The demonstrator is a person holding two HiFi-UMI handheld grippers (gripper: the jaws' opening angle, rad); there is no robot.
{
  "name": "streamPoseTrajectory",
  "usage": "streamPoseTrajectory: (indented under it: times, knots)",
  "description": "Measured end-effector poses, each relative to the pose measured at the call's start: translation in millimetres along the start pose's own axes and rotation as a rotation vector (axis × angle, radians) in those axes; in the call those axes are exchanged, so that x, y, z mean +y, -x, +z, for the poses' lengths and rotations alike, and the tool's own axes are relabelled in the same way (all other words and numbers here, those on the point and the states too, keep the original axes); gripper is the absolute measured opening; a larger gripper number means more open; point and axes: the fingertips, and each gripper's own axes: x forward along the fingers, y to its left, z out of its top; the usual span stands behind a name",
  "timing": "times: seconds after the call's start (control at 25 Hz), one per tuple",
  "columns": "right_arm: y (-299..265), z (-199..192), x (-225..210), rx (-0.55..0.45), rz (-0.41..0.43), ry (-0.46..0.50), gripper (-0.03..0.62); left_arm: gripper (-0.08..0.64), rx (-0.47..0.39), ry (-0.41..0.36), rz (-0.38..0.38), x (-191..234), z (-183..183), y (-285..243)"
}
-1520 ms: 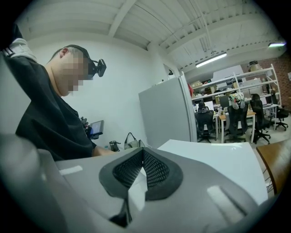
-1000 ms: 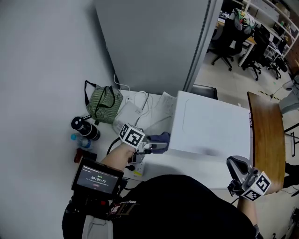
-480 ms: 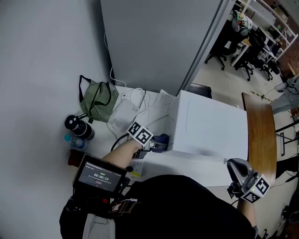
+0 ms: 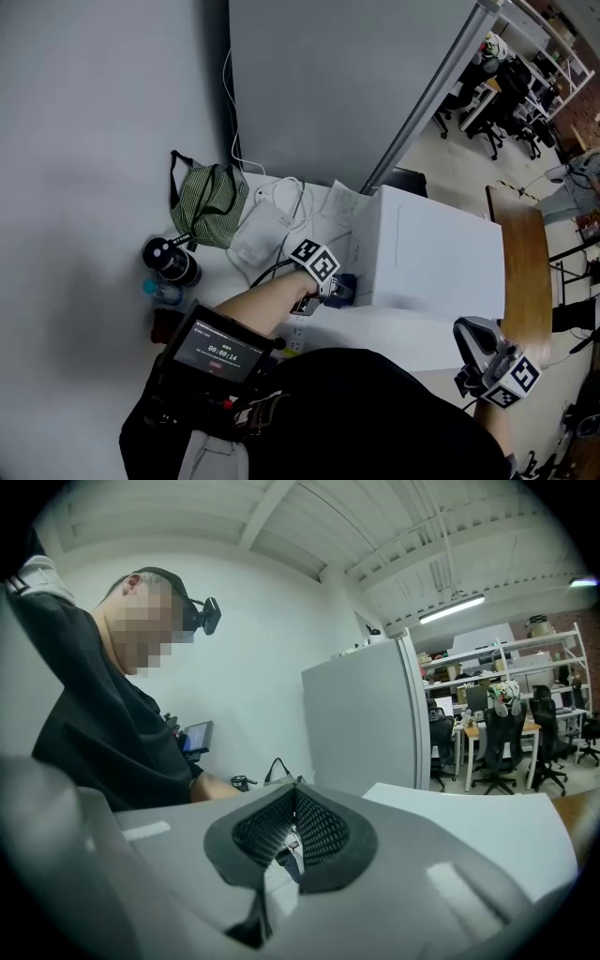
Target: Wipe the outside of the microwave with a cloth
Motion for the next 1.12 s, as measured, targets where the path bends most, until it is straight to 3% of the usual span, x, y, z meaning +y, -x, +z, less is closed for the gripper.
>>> streamPoseTrajectory:
  times: [0.12,0.32,0.56,0.72,0.84,1.0,1.04,1.12]
  knots:
    - [-1.7,0.3,6.5,-0.016,-0.019,-0.009,0.005,0.052,0.029,-0.021,0.084,-1.3,0.0,-1.3]
    - [-2.6,0.0,11.2,-0.037,-0.046,-0.023,0.005,0.051,0.110,-0.016,0.152,6.8,0.3,-4.2]
    - [8.7,-1.2,10.3,-0.068,-0.075,-0.031,0.005,0.040,0.289,-0.040,0.396,54.3,-26.6,-24.2]
    - [23.0,-5.9,2.6,-0.086,-0.081,-0.035,0.005,0.040,0.346,-0.038,0.410,67.9,-30.4,-26.9]
    - [38.0,-13.8,-12.4,-0.107,-0.053,-0.042,0.005,0.044,0.287,0.009,0.364,68.9,-31.0,-22.2]
    - [65.2,-24.9,-43.1,-0.164,-0.014,-0.053,0.005,0.054,0.051,0.073,0.216,29.0,-8.7,27.2]
    - [74.6,-31.6,-53.4,-0.188,-0.011,-0.060,0.005,0.054,-0.010,0.072,0.206,14.1,0.7,48.6]
    - [98.9,-46.2,-80.1,-0.239,0.000,-0.072,0.005,0.054,-0.128,-0.018,0.290,-14.2,30.3,92.1]
